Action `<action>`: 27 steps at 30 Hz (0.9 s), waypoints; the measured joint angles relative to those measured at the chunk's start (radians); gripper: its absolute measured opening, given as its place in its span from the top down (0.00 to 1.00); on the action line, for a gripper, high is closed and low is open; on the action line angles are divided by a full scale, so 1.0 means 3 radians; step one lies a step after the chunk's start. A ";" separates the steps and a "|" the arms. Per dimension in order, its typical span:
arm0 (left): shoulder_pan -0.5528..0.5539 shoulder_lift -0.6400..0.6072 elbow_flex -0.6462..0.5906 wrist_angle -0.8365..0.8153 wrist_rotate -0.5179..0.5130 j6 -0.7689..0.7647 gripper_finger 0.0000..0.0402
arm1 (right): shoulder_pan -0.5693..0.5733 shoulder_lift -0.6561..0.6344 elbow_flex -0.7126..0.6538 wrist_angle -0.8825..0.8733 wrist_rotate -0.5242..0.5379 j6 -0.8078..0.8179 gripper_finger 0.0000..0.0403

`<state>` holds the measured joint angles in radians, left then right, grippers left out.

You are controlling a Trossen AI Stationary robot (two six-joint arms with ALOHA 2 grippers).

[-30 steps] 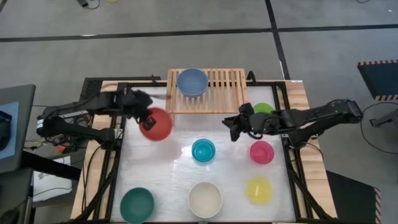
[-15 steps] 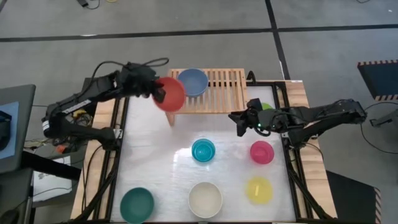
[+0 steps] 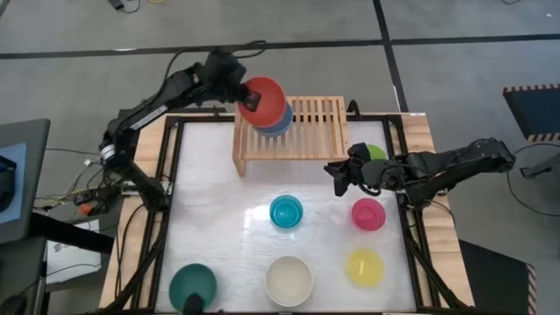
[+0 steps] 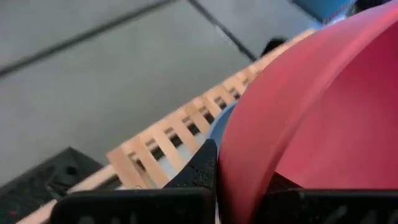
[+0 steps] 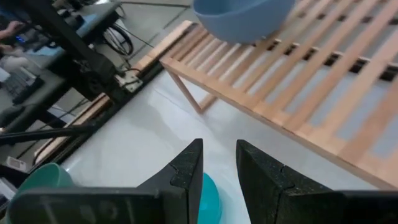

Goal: Place and stack bowls onto a shelf
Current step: Stack the orange bowl on top of the blue bowl on the shelf

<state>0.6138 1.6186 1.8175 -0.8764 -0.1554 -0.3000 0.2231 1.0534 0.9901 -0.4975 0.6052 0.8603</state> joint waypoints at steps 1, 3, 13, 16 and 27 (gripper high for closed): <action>0.0013 0.0099 0.0087 -0.0064 0.0042 0.0001 1.00 | 0.0013 0.0000 0.0000 -0.0058 0.0008 0.0042 0.70; 0.0030 0.0264 0.0252 -0.0178 0.0098 -0.0001 1.00 | 0.0025 0.0001 0.0000 -0.0150 0.0005 0.0123 0.70; 0.0157 0.0612 0.0543 -0.0470 0.0443 0.0028 1.00 | 0.0116 0.0001 0.0000 -0.0314 -0.0007 0.0263 0.67; 0.0182 0.0612 0.0543 -0.0463 0.0505 0.0028 0.98 | 0.0117 0.0001 0.0000 -0.0338 -0.0007 0.0266 0.63; 0.0201 0.0606 0.0608 -0.0606 0.0707 0.0028 0.66 | 0.0012 -0.0121 0.0000 -0.0373 -0.0005 0.0259 0.46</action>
<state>0.6741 1.8004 1.9998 -1.0581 0.0566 -0.2916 0.2266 1.0173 0.9901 -0.6093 0.6037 0.9379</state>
